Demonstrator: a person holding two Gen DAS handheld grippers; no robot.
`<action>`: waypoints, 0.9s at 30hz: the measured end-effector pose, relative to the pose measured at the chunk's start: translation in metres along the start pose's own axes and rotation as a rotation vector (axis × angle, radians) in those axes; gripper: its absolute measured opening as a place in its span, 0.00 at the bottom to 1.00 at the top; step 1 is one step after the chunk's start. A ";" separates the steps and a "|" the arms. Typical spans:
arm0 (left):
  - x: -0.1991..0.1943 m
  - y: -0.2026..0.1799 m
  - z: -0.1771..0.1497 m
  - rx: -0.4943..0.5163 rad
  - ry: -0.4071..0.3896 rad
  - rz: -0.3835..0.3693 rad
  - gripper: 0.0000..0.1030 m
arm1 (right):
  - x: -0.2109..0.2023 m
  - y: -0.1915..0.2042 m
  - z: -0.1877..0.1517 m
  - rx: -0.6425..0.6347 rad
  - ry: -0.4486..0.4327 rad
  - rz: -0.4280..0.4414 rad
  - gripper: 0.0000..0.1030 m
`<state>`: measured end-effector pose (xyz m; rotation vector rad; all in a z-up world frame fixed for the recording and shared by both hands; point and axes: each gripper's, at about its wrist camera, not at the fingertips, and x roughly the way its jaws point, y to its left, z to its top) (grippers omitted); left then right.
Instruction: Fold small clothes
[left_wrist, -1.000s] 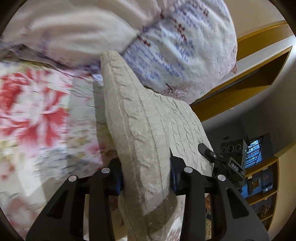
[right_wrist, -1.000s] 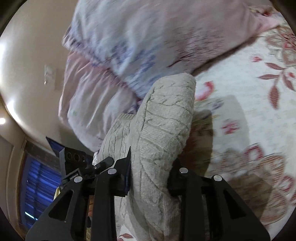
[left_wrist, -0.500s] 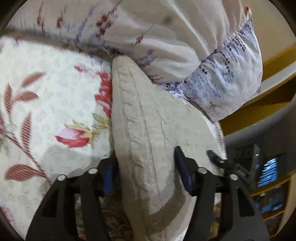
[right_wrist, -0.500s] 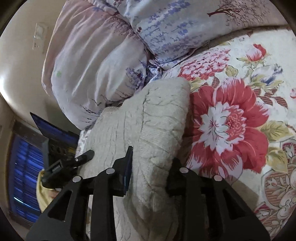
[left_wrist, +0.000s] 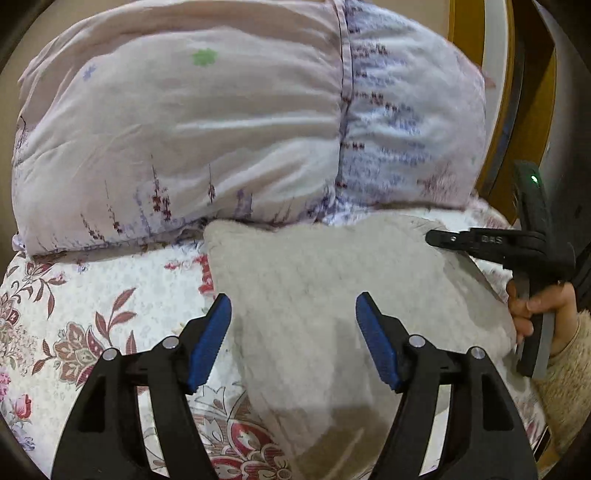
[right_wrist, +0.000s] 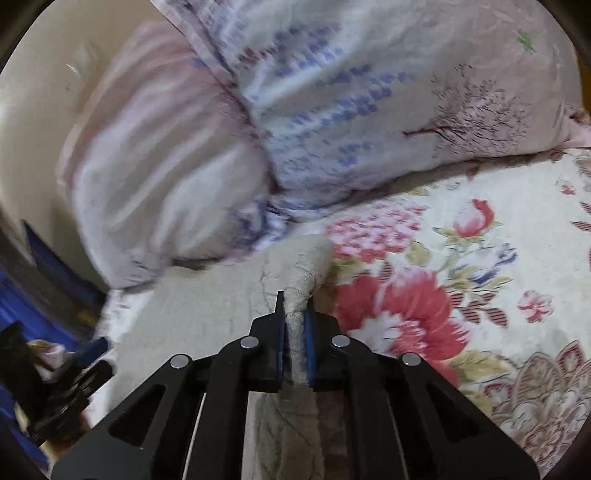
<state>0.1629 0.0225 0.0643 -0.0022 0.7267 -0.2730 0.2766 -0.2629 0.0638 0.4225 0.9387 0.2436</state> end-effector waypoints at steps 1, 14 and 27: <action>0.001 0.001 -0.003 -0.002 0.015 0.005 0.68 | 0.004 -0.001 -0.001 -0.011 0.020 -0.013 0.08; -0.016 0.020 -0.028 -0.051 0.043 0.011 0.76 | -0.065 0.032 -0.046 -0.237 -0.030 0.105 0.24; -0.023 0.018 -0.055 -0.063 0.049 -0.014 0.81 | -0.066 0.049 -0.095 -0.320 -0.040 -0.059 0.77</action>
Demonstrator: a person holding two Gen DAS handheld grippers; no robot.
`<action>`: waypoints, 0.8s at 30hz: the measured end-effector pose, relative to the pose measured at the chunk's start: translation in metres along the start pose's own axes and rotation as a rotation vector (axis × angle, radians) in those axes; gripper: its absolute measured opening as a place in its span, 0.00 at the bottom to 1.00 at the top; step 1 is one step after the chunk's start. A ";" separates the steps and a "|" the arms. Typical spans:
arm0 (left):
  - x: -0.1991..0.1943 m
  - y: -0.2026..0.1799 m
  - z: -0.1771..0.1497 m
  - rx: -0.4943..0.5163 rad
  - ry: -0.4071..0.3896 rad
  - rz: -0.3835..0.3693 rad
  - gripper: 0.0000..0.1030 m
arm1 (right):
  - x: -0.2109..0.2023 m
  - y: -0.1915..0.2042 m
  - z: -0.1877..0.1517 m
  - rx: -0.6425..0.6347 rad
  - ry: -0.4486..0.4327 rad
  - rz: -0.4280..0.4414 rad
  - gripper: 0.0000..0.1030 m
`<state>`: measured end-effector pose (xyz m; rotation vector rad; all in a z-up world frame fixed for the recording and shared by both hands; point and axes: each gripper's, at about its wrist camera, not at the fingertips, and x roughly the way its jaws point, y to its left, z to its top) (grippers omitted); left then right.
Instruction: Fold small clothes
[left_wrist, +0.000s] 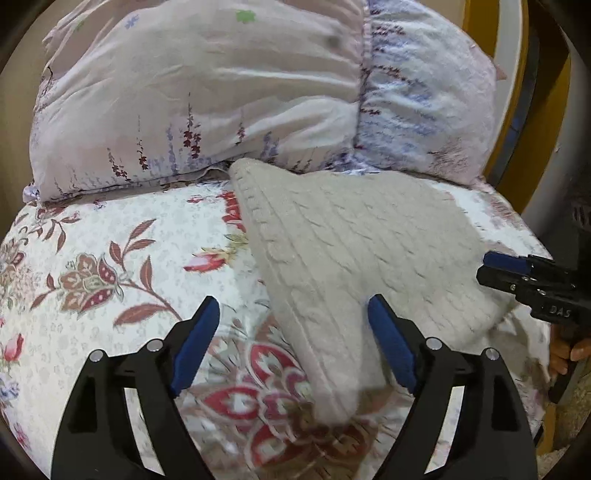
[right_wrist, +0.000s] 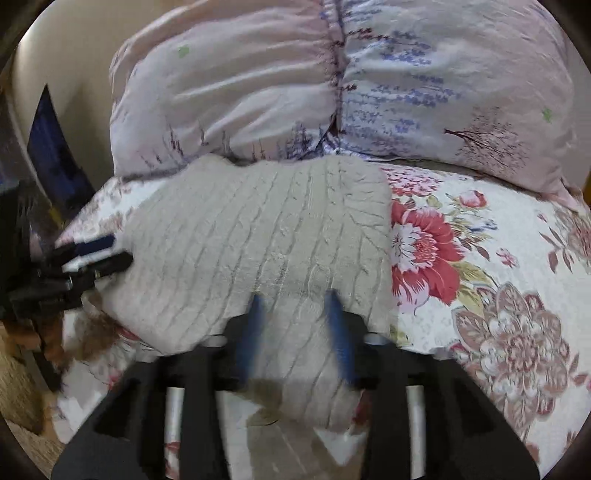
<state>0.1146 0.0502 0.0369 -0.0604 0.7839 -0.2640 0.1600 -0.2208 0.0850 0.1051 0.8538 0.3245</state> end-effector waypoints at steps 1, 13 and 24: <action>-0.004 -0.001 -0.002 0.000 -0.008 -0.008 0.82 | -0.005 0.001 -0.001 -0.003 -0.021 -0.009 0.78; -0.026 -0.024 -0.036 -0.021 0.050 0.130 0.98 | -0.026 0.007 -0.033 0.105 -0.044 -0.195 0.99; -0.001 -0.029 -0.048 -0.009 0.171 0.198 0.98 | -0.001 0.028 -0.050 0.112 0.098 -0.168 0.99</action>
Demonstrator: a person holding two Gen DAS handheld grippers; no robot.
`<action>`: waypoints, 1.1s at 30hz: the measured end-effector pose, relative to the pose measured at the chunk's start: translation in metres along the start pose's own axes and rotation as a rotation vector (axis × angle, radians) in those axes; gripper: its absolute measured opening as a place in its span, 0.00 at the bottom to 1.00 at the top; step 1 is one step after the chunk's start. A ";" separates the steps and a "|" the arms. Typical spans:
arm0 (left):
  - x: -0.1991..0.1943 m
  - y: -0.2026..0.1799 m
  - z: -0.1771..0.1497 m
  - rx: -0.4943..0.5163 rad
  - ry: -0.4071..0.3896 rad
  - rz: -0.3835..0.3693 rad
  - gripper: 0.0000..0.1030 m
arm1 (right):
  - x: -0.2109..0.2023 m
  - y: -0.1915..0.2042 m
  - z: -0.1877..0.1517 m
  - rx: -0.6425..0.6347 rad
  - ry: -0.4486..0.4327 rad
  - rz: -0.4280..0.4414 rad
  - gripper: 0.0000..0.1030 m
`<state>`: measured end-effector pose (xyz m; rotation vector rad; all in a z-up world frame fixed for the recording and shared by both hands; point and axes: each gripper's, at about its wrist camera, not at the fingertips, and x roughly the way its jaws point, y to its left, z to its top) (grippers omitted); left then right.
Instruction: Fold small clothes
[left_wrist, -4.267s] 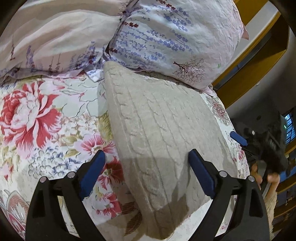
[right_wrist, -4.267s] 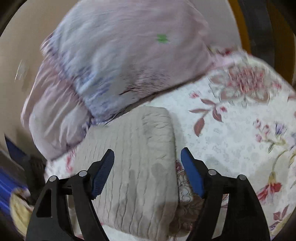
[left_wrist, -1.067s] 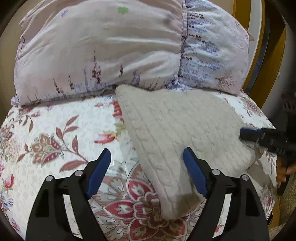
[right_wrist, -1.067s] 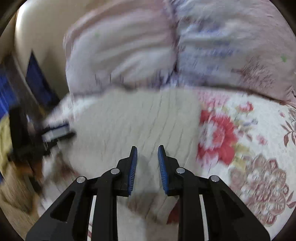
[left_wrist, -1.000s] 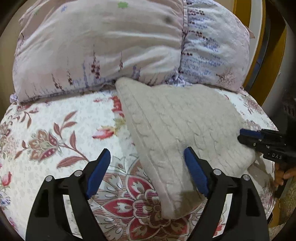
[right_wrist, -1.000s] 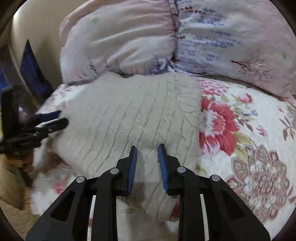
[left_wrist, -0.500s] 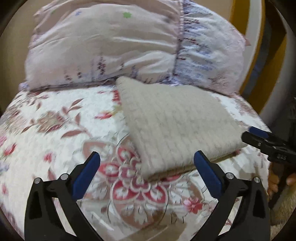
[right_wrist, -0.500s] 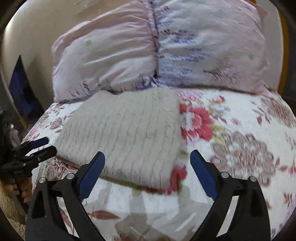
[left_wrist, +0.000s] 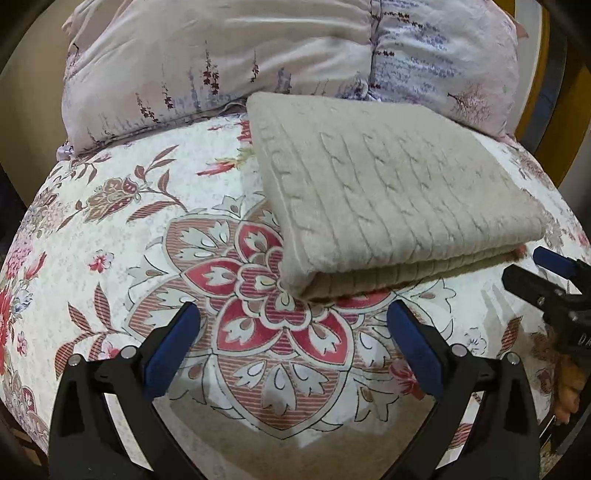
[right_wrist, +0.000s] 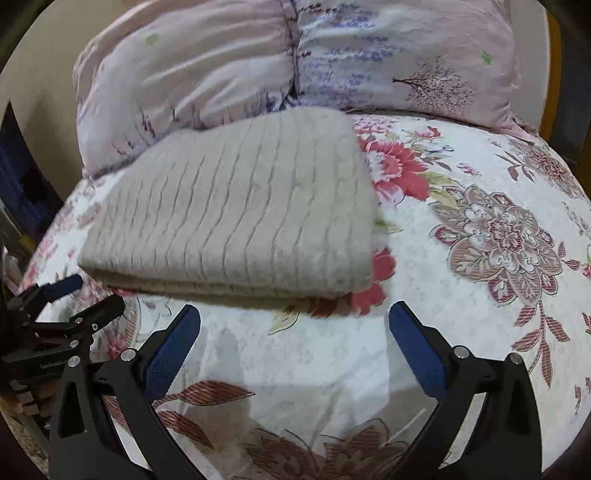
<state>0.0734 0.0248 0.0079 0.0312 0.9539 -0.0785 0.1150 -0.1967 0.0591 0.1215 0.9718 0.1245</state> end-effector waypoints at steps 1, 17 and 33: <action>0.000 -0.001 0.000 0.005 -0.002 0.002 0.98 | 0.001 0.003 -0.001 -0.009 0.002 -0.011 0.99; 0.003 -0.008 0.000 0.021 -0.015 0.009 0.98 | 0.009 0.011 -0.003 -0.057 0.035 -0.102 0.99; 0.003 -0.008 0.000 0.017 -0.015 0.011 0.98 | 0.007 0.008 -0.003 -0.062 0.032 -0.098 0.99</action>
